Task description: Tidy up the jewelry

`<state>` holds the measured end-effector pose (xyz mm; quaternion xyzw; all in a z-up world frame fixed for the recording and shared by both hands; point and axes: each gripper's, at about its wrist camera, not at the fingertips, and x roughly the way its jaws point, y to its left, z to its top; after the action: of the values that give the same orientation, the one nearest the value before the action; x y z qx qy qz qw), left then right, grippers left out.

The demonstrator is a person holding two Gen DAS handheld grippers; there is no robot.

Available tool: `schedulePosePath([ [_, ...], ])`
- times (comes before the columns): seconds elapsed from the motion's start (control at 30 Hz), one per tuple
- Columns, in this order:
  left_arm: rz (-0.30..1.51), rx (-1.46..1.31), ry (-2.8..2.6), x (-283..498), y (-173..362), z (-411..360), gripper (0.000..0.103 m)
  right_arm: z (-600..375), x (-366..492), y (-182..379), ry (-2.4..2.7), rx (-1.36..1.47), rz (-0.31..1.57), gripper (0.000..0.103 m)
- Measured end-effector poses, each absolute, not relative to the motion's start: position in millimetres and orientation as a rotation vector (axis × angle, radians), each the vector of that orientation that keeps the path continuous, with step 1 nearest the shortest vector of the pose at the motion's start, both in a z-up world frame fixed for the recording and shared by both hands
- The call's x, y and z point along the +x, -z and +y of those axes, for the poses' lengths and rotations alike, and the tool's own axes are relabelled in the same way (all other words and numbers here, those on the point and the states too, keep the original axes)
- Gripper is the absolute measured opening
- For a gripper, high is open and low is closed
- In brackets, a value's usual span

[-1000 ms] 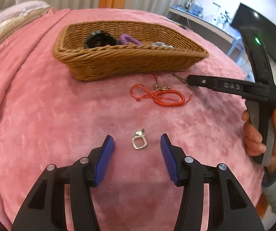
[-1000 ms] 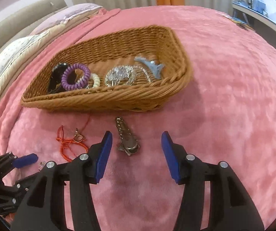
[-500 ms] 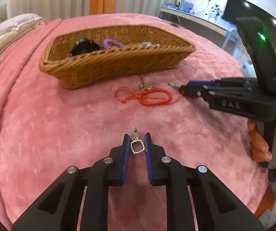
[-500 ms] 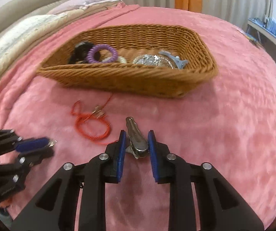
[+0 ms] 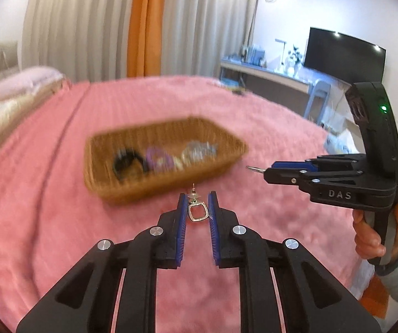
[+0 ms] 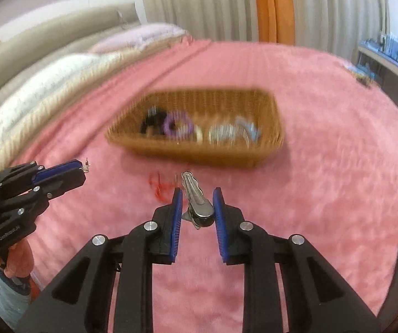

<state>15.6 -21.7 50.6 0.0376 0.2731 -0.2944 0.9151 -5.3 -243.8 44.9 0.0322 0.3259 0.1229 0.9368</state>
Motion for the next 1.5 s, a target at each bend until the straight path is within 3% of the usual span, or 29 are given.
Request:
schedulePosePath([
  [0.17,0.472,0.064,0.599,47.3,-92.0,-27.0,0.013,-247.1,32.7,-80.7,-0.228,0.097,0.588,0.02],
  [0.3,0.5,0.043,0.565,93.9,-93.7,-36.3,0.014,-249.8,78.4,-81.3,-0.203,0.124,0.596,0.02],
  [0.53,0.64,0.01,0.51,162.8,-48.6,-45.7,0.014,-253.8,160.6,-32.8,-0.165,0.151,0.754,0.02],
  [0.8,0.729,-0.005,0.499,186.1,-14.8,-48.3,0.015,-257.1,173.2,-1.5,-0.152,0.162,0.83,0.02],
  [0.9,0.726,-0.019,0.512,179.6,-18.6,-46.1,0.044,-260.6,168.6,-0.2,-0.174,0.194,0.839,0.022],
  [0.93,0.7,-0.01,0.509,172.3,-23.7,-44.7,0.045,-261.8,164.7,-2.2,-0.179,0.201,0.836,0.024],
  [1.0,0.685,-0.01,0.525,164.4,-31.1,-43.0,0.049,-265.7,153.5,-9.8,-0.181,0.21,0.806,0.059],
  [1.03,0.676,-0.017,0.532,158.2,-36.0,-41.1,0.051,-266.4,148.7,-15.2,-0.176,0.205,0.789,0.061],
  [1.1,0.652,-0.024,0.54,145.4,-46.6,-37.1,0.052,-264.7,131.0,-26.6,-0.187,0.182,0.756,0.061],
  [1.17,0.625,-0.03,0.544,129.5,-57.7,-31.7,0.062,-263.6,113.6,-35.6,-0.211,0.178,0.736,0.061],
  [1.3,0.552,-0.069,0.566,90.8,-77.0,-13.0,0.065,-256.7,69.3,-47.1,-0.253,0.132,0.694,0.061],
  [1.5,0.527,-0.097,0.52,45.9,-77.6,7.4,0.072,-232.7,30.7,-22.5,-0.26,0.075,0.731,0.061],
])
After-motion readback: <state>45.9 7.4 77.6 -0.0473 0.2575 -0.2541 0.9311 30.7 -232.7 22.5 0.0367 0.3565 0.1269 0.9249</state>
